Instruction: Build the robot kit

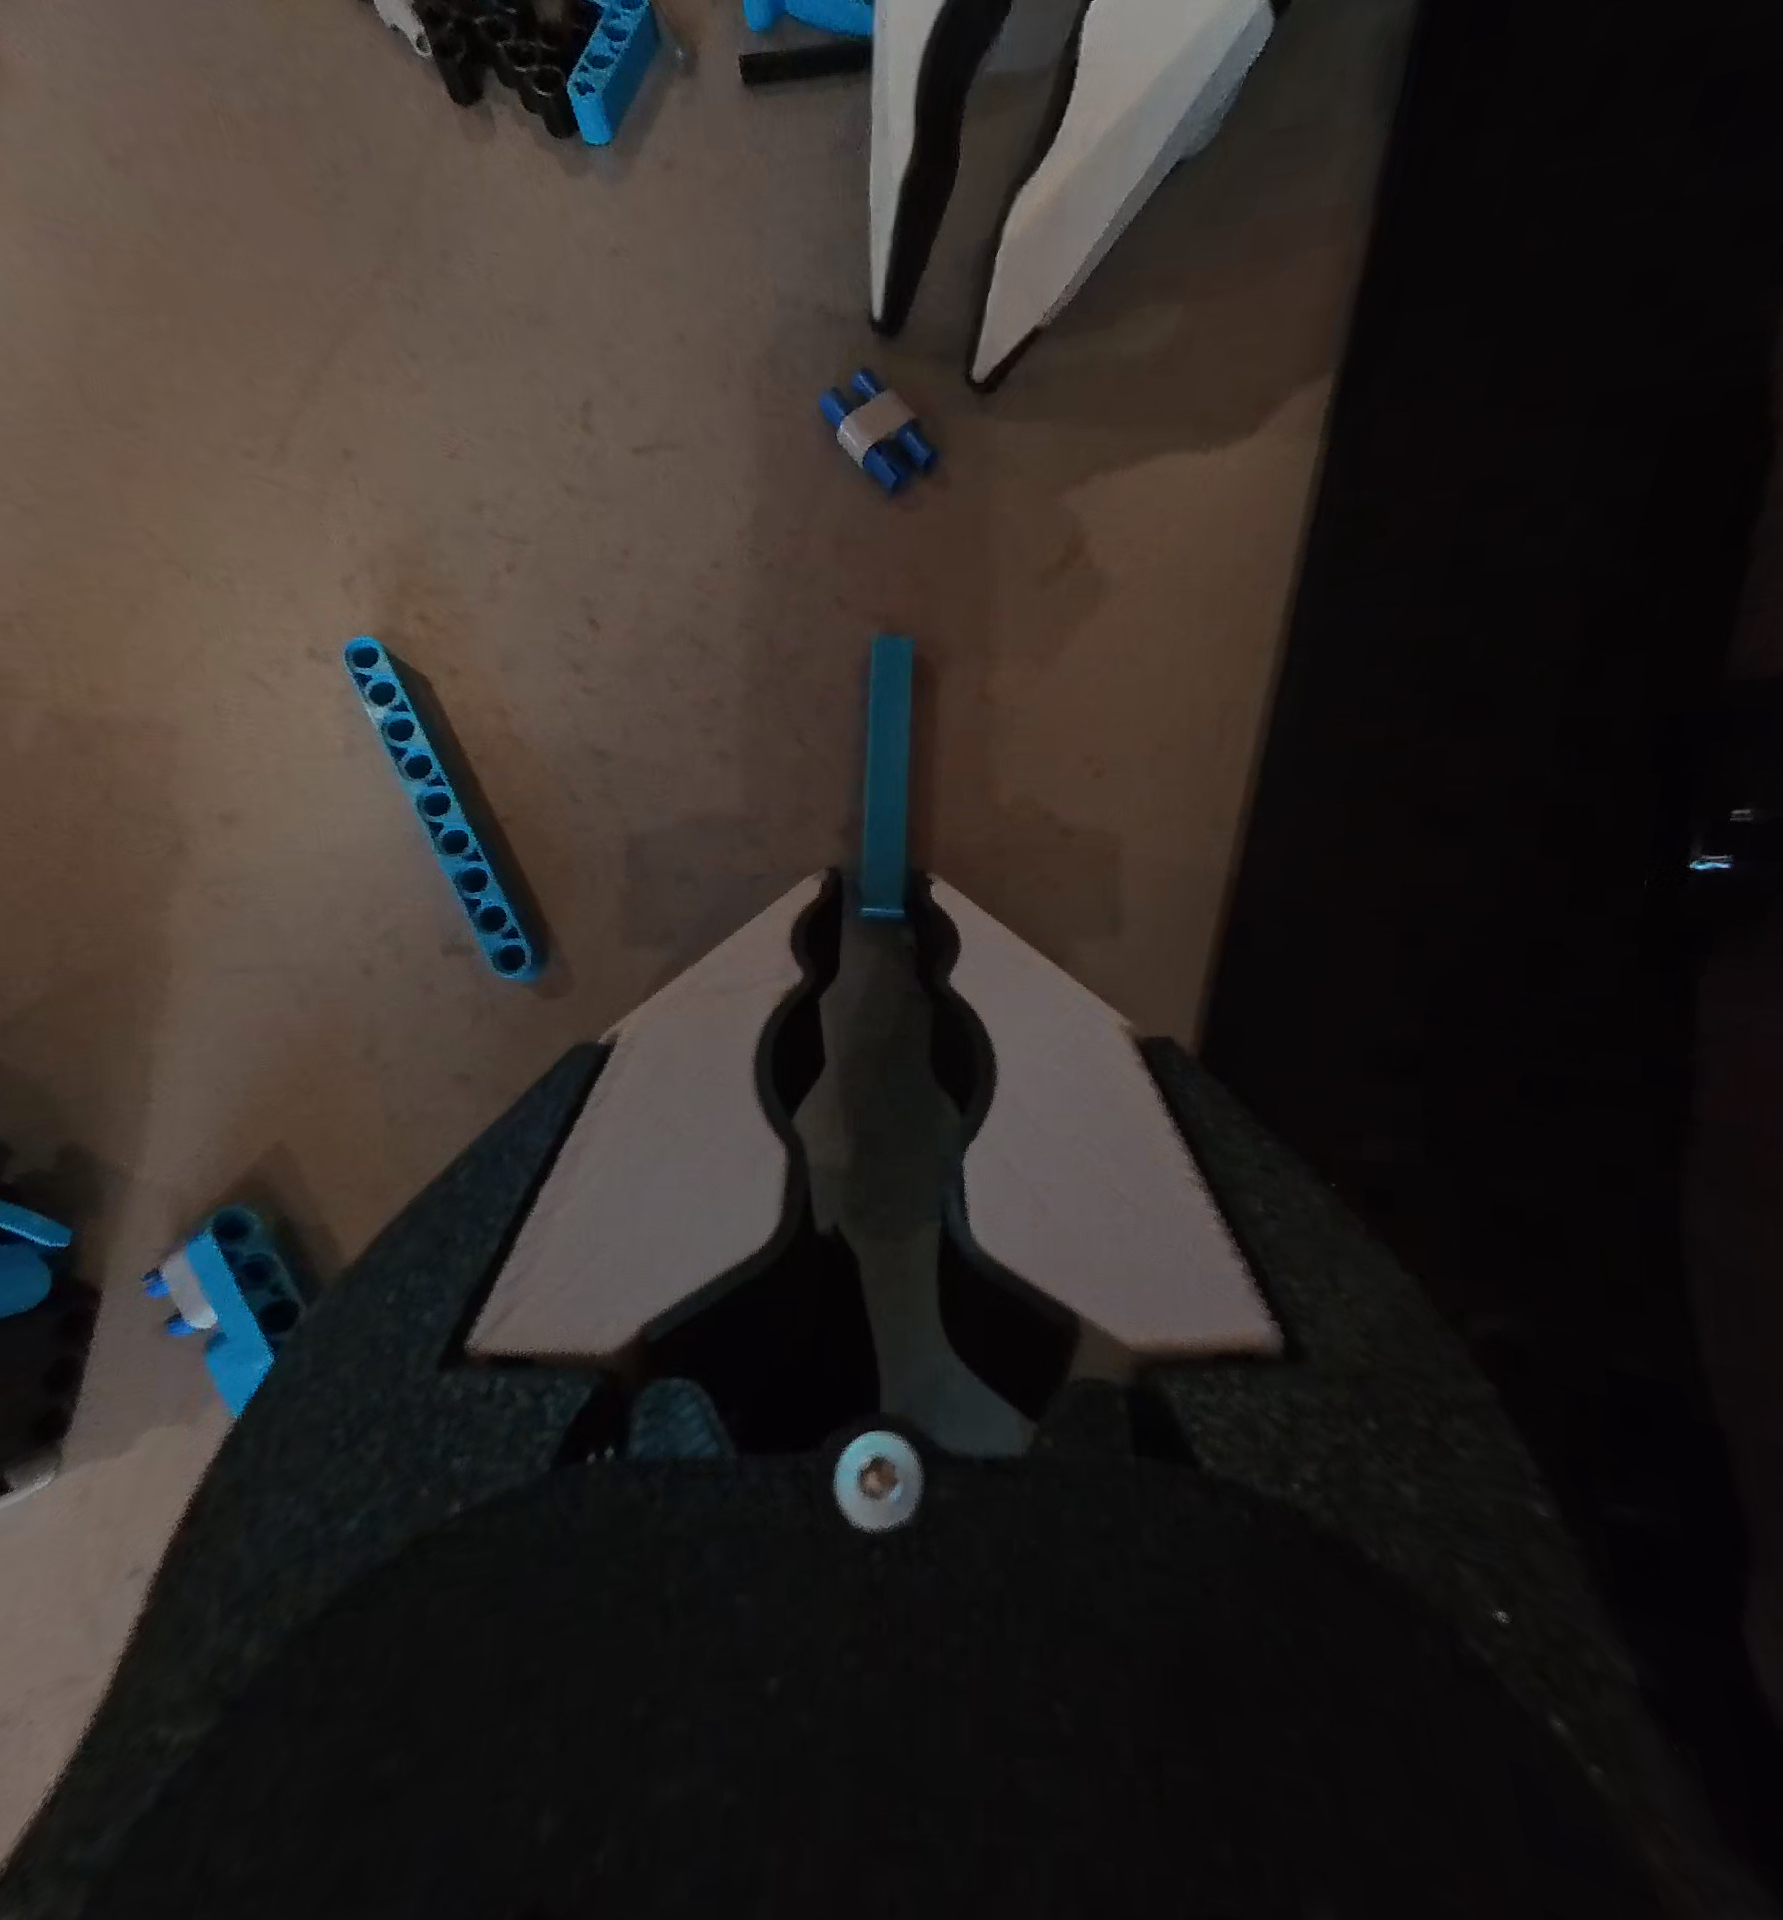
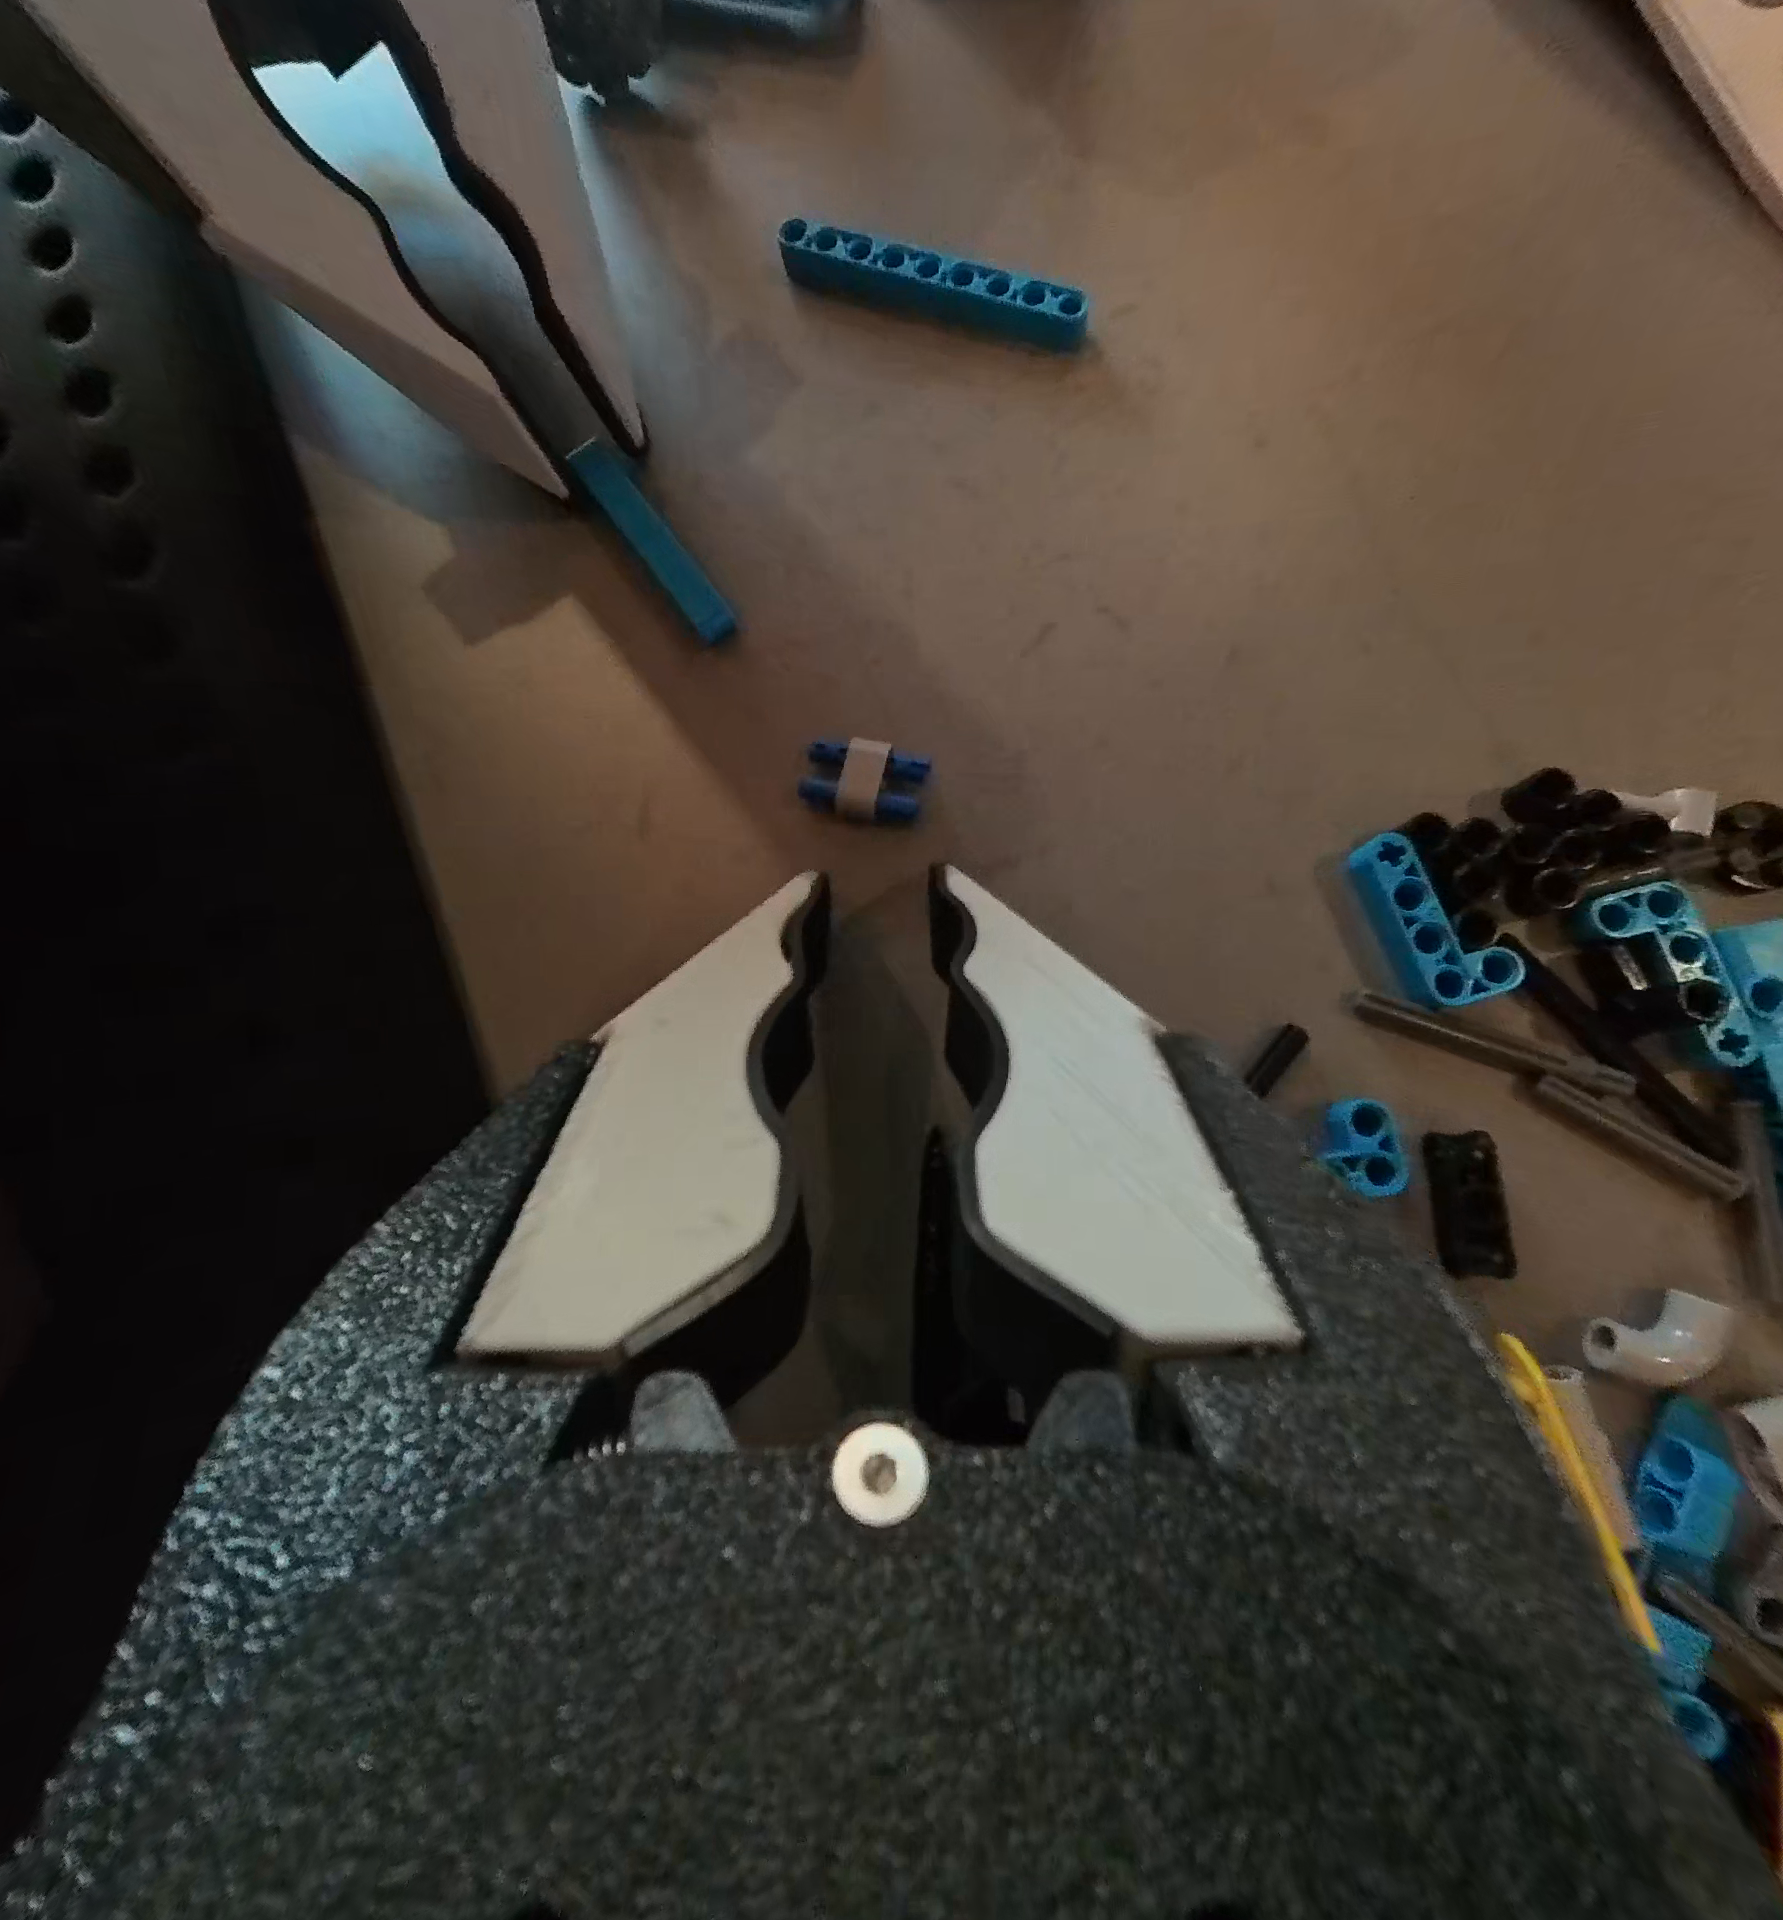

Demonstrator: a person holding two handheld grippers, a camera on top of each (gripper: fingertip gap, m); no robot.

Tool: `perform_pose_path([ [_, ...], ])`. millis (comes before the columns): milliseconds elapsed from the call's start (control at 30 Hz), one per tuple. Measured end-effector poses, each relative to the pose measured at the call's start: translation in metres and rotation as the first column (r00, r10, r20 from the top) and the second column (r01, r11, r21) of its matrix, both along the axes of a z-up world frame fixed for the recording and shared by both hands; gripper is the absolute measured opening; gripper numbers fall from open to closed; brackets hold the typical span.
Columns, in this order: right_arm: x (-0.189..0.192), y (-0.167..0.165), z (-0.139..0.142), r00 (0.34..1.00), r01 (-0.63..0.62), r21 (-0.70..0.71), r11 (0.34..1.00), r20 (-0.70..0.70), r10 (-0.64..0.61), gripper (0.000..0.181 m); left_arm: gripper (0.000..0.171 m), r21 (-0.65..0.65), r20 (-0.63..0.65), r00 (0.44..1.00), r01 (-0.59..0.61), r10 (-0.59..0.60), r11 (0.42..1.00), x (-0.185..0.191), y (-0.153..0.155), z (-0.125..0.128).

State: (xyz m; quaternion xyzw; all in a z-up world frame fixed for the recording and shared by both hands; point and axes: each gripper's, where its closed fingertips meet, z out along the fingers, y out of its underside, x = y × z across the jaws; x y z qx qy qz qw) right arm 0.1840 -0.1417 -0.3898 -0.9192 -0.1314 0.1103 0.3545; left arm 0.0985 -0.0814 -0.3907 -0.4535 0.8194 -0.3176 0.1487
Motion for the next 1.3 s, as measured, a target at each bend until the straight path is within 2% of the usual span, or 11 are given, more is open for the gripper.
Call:
perform_pose_path([
  [300,-0.003,0.012,0.005,1.000,-0.019,0.059,0.998,-0.005,0.020,0.025,0.013,-0.001,-0.013,1.000,-0.001,0.001,1.000,0.000,0.000,0.000],
  [467,-0.011,0.007,0.001,0.999,-0.043,0.025,0.999,-0.031,0.044,0.024,0.013,-0.002,-0.013,1.000,-0.008,0.008,1.000,0.000,0.000,0.000],
  [567,-0.035,-0.005,0.004,0.984,-0.130,-0.003,0.992,-0.121,0.128,0.021,0.013,-0.003,-0.010,1.000,-0.008,0.008,1.000,0.000,0.000,0.000],
  [667,-0.040,-0.010,0.003,0.985,-0.158,-0.011,0.987,-0.075,0.157,0.021,0.013,-0.001,-0.005,1.000,-0.005,0.005,1.000,0.000,0.000,0.000],
  [833,-0.023,-0.001,0.005,0.995,-0.097,0.021,0.995,-0.009,0.097,0.021,0.014,0.008,0.007,1.000,-0.006,0.006,1.000,0.001,0.001,0.000],
  [933,-0.016,0.005,-0.001,0.994,-0.102,0.027,0.994,0.029,0.101,0.020,0.014,-0.014,0.014,1.000,-0.005,0.006,1.000,0.001,0.000,0.000],
  [1033,-0.014,0.009,-0.001,0.997,-0.075,-0.004,0.997,0.005,0.075,0.012,0.009,-0.045,0.020,1.000,-0.013,0.014,0.999,0.002,0.002,0.000],
  [1133,-0.013,0.019,-0.002,0.999,0.027,-0.036,0.999,-0.040,-0.028,0.002,0.008,-0.044,0.025,1.000,-0.014,0.015,0.999,0.003,0.002,0.000],
  [1233,-0.014,0.032,-0.002,0.989,0.118,-0.033,0.992,-0.086,-0.121,0.000,0.008,-0.035,0.037,0.999,-0.008,0.010,0.999,0.002,0.001,0.000],
  [1300,-0.019,0.036,-0.002,0.990,0.113,-0.033,0.993,-0.082,-0.115,0.004,0.007,-0.034,0.040,0.999,-0.005,0.006,0.999,0.002,0.000,0.000],
])
